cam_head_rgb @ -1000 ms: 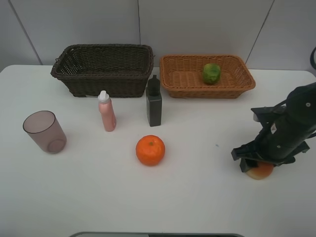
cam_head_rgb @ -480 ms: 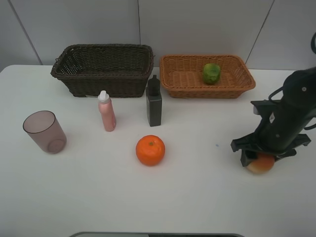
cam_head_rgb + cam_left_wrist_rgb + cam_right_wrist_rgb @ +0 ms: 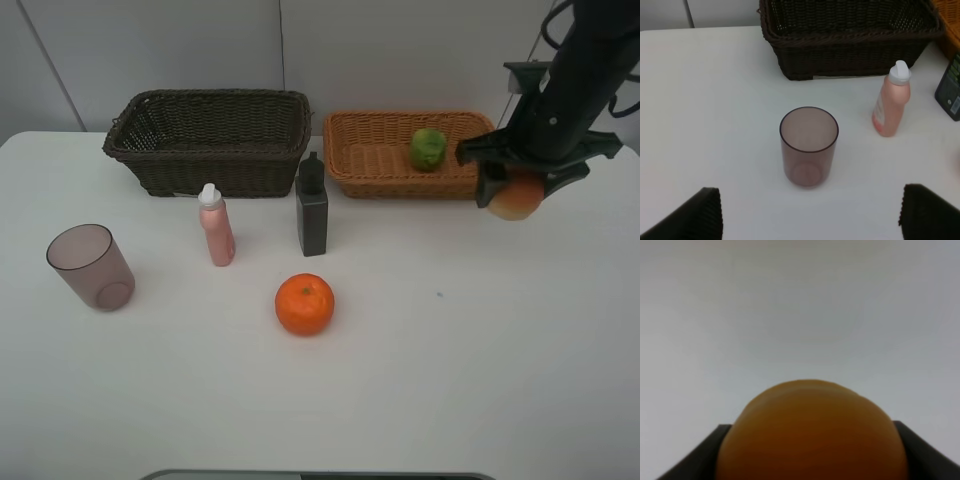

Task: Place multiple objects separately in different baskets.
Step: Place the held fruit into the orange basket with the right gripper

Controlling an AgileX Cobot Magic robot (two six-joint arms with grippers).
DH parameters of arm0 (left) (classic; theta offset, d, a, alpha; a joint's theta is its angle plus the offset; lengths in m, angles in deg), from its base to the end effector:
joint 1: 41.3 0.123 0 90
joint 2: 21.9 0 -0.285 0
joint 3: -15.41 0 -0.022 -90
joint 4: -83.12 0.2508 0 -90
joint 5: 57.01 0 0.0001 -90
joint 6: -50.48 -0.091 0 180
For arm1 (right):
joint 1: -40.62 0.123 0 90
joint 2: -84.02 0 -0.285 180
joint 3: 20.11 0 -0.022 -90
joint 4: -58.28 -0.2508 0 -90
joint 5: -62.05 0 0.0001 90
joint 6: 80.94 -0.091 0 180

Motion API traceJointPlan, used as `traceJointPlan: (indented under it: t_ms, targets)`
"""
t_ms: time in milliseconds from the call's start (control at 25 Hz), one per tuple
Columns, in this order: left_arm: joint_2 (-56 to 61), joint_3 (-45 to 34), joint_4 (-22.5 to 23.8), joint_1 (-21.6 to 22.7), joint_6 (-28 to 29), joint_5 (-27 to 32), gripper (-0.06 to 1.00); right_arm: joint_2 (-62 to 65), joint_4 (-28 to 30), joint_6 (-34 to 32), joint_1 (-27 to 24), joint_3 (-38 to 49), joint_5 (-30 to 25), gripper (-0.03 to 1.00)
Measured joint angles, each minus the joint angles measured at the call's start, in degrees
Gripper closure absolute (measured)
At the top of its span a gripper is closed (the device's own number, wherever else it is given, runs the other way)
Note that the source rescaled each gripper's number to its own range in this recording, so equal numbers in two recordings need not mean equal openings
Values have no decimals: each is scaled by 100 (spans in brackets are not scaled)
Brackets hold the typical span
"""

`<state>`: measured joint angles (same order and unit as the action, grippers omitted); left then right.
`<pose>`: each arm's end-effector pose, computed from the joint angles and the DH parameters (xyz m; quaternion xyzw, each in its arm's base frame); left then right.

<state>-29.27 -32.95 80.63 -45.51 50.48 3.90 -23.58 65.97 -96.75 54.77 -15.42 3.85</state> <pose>-0.0068 -0.0030 0.2781 0.0322 0.8502 -0.0410 0.5239 0.3339 0.0735 0.2308 -0.0161 0.9947 -0.0363 0.0953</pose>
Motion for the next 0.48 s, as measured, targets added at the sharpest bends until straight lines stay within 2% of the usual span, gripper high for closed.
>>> traceJointPlan:
  t_ms: [120, 480]
  targets:
    - [0, 0, 0, 0, 0, 0, 3, -392, -138, 102, 32, -739, -250, 59]
    - [0, 0, 0, 0, 0, 0, 3, -1826, -222, 148, 440, -2899, -501, 59]
